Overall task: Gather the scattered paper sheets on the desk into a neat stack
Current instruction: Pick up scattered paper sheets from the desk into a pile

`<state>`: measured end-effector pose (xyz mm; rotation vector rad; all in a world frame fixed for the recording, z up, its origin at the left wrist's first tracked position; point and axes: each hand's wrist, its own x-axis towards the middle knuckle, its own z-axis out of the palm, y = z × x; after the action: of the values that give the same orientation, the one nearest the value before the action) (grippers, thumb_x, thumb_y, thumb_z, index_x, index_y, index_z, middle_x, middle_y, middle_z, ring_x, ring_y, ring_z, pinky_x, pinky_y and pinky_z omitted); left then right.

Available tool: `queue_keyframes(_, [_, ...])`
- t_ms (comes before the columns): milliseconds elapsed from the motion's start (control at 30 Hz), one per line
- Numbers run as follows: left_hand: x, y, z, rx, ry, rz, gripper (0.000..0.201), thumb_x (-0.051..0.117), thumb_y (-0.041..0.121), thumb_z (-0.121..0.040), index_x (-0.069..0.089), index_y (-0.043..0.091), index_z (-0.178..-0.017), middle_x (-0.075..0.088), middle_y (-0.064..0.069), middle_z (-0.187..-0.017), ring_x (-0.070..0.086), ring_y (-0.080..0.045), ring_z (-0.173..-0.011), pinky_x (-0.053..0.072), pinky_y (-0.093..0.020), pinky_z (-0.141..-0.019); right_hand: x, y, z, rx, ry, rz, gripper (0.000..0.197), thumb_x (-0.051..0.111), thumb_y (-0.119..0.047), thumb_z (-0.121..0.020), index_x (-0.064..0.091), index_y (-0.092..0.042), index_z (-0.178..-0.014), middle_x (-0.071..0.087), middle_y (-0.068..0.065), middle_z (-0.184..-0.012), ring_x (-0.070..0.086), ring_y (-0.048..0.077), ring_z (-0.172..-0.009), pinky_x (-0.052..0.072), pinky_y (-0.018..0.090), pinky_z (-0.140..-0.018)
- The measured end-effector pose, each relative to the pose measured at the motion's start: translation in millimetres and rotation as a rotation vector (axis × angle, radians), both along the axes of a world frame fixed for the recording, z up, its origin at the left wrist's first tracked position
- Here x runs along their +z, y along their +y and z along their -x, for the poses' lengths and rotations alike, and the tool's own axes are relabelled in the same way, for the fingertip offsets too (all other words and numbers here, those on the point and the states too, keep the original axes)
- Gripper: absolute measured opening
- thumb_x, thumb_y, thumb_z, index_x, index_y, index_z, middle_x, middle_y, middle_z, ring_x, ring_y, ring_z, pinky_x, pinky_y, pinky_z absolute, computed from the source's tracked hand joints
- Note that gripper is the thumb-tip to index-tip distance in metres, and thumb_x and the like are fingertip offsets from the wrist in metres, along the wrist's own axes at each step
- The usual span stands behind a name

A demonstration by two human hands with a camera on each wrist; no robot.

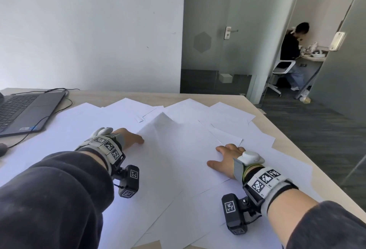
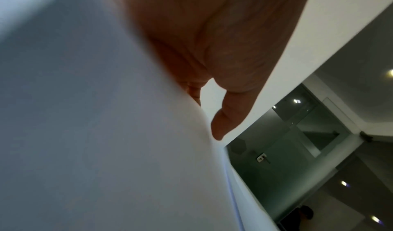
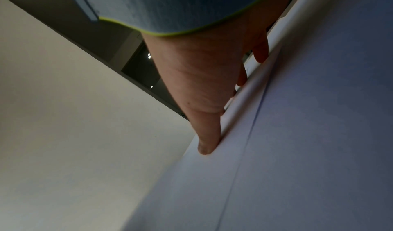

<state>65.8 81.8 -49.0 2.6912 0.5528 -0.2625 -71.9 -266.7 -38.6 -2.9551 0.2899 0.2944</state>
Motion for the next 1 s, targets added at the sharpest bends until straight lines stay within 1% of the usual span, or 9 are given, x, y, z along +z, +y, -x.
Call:
queue_keyframes(100, [-13.6,9.5,-2.6,-0.045,0.031,0.131,0.094,0.076,0.080,-0.027,0.073,0.029,-0.106,0.071,0.003,-0.110,0.066,-0.024,-0.105,0.043,-0.041,-0.103,-1.8,-3.7,-0.8,0.015,-0.001,-0.066,0.079,0.044,-0.077,-0.082,0.032,-0.041,-0.151,0.025,-0.006,-0.162,0.024,0.027,-0.147,0.024,0.043,-0.118])
queue_keyframes(200, [19.4,-9.9,54.9,-0.066,0.016,0.388,0.052,0.079,0.032,-0.084,0.066,0.007,-0.128,0.065,-0.013,-0.127,0.062,-0.032,-0.124,0.049,-0.030,-0.082,-2.4,-3.8,-0.6,0.033,0.011,-0.107,0.075,0.045,-0.076,-0.083,0.034,-0.045,-0.150,0.019,-0.008,-0.165,0.014,0.022,-0.152,0.016,0.042,-0.123])
queue_keyframes(267, [18.9,-15.6,68.5,-0.056,0.006,0.490,0.045,0.067,0.014,-0.095,0.058,0.000,-0.136,0.058,-0.019,-0.141,0.056,-0.034,-0.131,0.046,-0.025,-0.072,-1.9,1.9,1.0,0.070,0.039,-0.088,0.075,0.045,-0.076,-0.084,0.033,-0.044,-0.151,0.017,-0.009,-0.166,0.013,0.020,-0.153,0.014,0.041,-0.123])
queue_keyframes(467, [6.9,-43.2,89.7,0.044,-0.094,0.823,0.039,0.056,0.008,-0.099,0.055,0.002,-0.138,0.053,-0.022,-0.146,0.055,-0.025,-0.111,0.051,-0.034,-0.085,6.4,35.8,11.0,0.196,0.053,-0.088,0.069,0.044,-0.073,-0.088,0.035,-0.044,-0.150,0.021,-0.013,-0.164,0.017,0.018,-0.151,0.017,0.040,-0.120])
queue_keyframes(567, [2.2,-55.4,100.0,0.145,-0.065,1.011,0.036,0.064,0.035,-0.093,0.066,0.010,-0.119,0.068,-0.018,-0.124,0.065,-0.036,-0.112,0.050,-0.053,-0.103,8.6,52.3,17.7,0.266,0.046,-0.078,0.069,0.042,-0.074,-0.088,0.036,-0.043,-0.149,0.026,-0.015,-0.162,0.022,0.018,-0.150,0.020,0.039,-0.117])
queue_keyframes(667, [-3.3,-57.8,105.9,0.152,-0.071,1.073,0.058,0.076,0.065,-0.071,0.068,0.019,-0.106,0.071,-0.005,-0.111,0.067,-0.032,-0.109,0.049,-0.050,-0.105,10.5,60.3,21.1,0.297,0.043,-0.027,0.067,0.041,-0.074,-0.088,0.038,-0.043,-0.148,0.028,-0.015,-0.160,0.023,0.018,-0.148,0.020,0.041,-0.115])
queue_keyframes(733, [-2.8,-59.5,112.2,0.108,-0.066,1.088,0.065,0.087,0.051,-0.062,0.069,0.016,-0.114,0.075,-0.011,-0.110,0.071,-0.036,-0.104,0.052,-0.052,-0.101,10.6,60.6,21.1,0.305,0.056,0.023,0.070,0.041,-0.076,-0.086,0.036,-0.044,-0.148,0.024,-0.014,-0.161,0.020,0.018,-0.149,0.021,0.045,-0.116])
queue_keyframes(833, [-1.2,-60.0,118.4,0.101,-0.057,1.201,0.025,0.066,0.001,-0.089,0.068,0.000,-0.114,0.073,-0.026,-0.107,0.071,-0.044,-0.096,0.056,-0.058,-0.091,8.7,55.9,16.7,0.246,0.070,0.011,0.077,0.047,-0.074,-0.084,0.029,-0.043,-0.152,0.014,-0.005,-0.166,0.010,0.025,-0.152,0.020,0.048,-0.119])
queue_keyframes(1000, [-1.7,-63.2,118.3,0.116,-0.087,1.232,0.018,0.063,0.007,-0.095,0.068,0.002,-0.111,0.075,-0.024,-0.103,0.073,-0.043,-0.095,0.059,-0.055,-0.087,9.3,41.0,5.9,0.109,0.079,0.019,0.083,0.048,-0.075,-0.084,0.023,-0.040,-0.155,0.013,0.002,-0.167,0.014,0.030,-0.152,0.018,0.044,-0.121])
